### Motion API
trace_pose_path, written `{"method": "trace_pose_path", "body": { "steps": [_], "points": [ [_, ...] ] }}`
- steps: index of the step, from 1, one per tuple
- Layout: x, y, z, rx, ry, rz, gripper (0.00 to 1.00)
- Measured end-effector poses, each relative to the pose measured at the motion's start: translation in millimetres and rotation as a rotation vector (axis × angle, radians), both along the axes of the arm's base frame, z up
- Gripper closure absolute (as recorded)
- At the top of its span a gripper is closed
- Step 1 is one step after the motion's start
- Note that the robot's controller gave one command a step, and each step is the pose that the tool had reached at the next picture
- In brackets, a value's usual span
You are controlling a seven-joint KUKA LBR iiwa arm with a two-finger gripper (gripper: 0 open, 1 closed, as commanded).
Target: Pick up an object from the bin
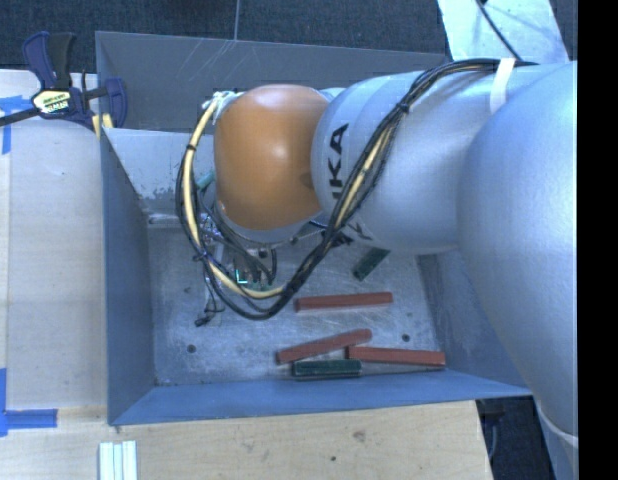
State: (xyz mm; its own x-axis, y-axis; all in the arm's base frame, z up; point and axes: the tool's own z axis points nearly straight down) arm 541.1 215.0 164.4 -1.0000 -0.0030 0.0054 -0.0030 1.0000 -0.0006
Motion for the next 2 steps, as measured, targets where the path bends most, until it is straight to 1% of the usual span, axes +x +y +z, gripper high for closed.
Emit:
{"method": "trace_pose_path", "body": {
  "steps": [1,2],
  "points": [
    [38.3,-55.5,-6.1,-0.002,-0.011,-0.003,0.00],
    [86.0,-99.2,-79.4,-0.002,-0.008,0.041,0.00]
  ]
}}
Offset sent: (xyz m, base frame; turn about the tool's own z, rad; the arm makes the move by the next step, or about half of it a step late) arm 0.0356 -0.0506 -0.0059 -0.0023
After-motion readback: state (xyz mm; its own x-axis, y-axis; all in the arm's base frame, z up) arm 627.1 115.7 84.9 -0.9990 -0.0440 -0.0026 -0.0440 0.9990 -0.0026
